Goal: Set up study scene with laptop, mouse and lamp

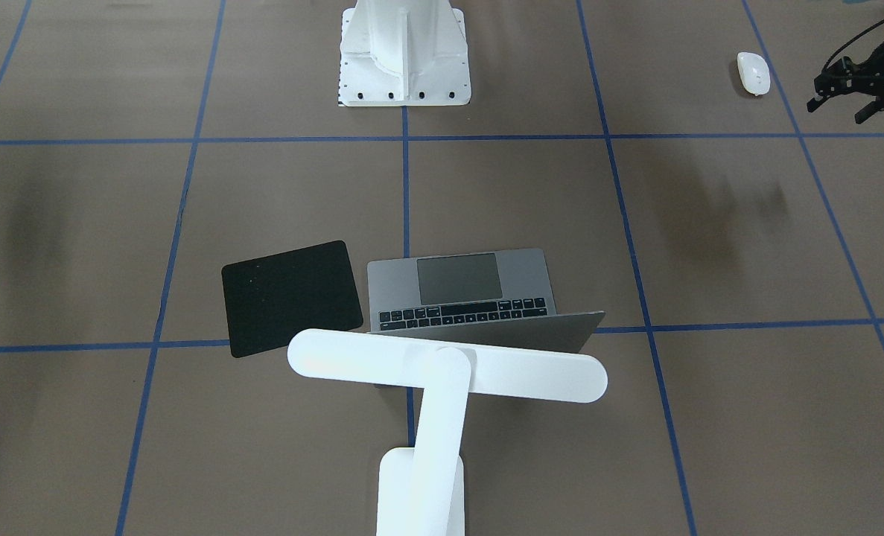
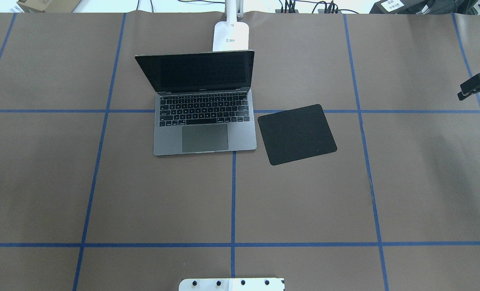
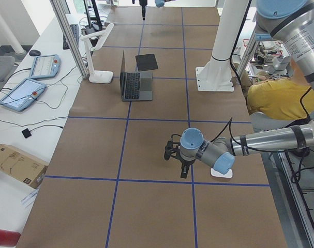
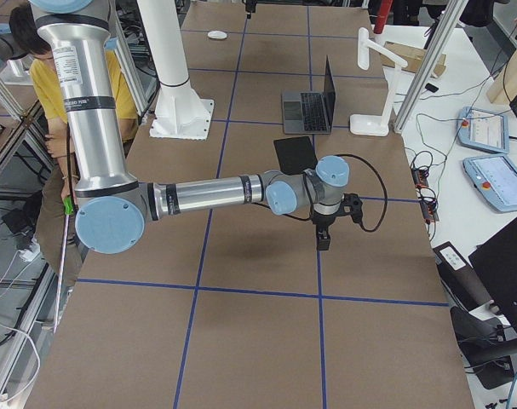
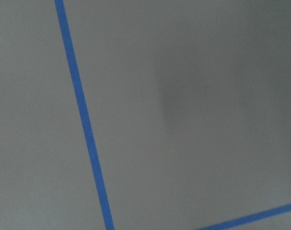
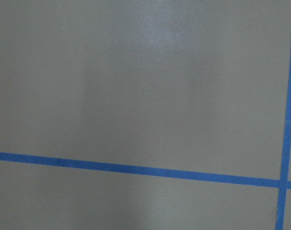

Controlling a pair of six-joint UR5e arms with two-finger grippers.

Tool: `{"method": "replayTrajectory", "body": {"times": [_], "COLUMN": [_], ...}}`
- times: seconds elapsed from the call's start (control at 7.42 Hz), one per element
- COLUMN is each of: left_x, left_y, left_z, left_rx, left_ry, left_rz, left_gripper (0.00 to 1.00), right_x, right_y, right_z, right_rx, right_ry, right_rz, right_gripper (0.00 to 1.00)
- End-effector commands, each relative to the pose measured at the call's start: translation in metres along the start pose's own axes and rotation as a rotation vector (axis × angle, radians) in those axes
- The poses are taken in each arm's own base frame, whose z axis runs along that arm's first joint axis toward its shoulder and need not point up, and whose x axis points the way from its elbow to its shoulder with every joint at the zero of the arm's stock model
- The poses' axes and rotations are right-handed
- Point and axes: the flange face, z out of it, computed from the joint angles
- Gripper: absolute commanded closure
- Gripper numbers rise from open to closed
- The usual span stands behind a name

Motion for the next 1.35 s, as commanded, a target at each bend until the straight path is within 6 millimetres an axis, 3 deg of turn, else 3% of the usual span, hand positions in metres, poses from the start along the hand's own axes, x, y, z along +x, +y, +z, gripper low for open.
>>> {"method": "replayTrajectory", "body": {"times": [0.0, 0.27, 0.4, 0.54, 0.67, 0.94, 1.21], "left_x": [-0.005, -0.006, -0.005, -0.003, 0.003, 0.036, 0.068], "left_y": [0.051, 0.065, 0.068, 0.068, 0.067, 0.059, 0.071], "left_z": [0.002, 0.005, 0.008, 0.011, 0.017, 0.048, 0.073], "left_rx": [-0.055, -0.098, -0.116, -0.131, -0.159, -0.245, -0.325], "left_ry": [-0.002, -0.006, -0.006, -0.008, -0.006, -0.034, -0.048], "left_rz": [0.022, 0.023, 0.026, 0.037, 0.019, -0.031, -0.043], "left_gripper": [0.0, 0.0, 0.0, 0.0, 0.0, 0.0, 0.01], "right_x": [0.071, 0.134, 0.157, 0.169, 0.171, 0.17, 0.17], "right_y": [0.047, 0.116, 0.145, 0.159, 0.161, 0.162, 0.16], "right_z": [-0.011, -0.014, -0.009, -0.008, -0.006, -0.006, -0.006], "right_rx": [-0.006, -0.023, -0.061, -0.068, -0.072, -0.072, -0.07], "right_ry": [0.007, 0.024, 0.03, 0.03, 0.036, 0.03, 0.033], "right_rz": [0.032, 0.064, 0.065, 0.046, 0.044, 0.044, 0.042], "right_gripper": [0.0, 0.0, 0.0, 0.0, 0.0, 0.0, 0.0]}}
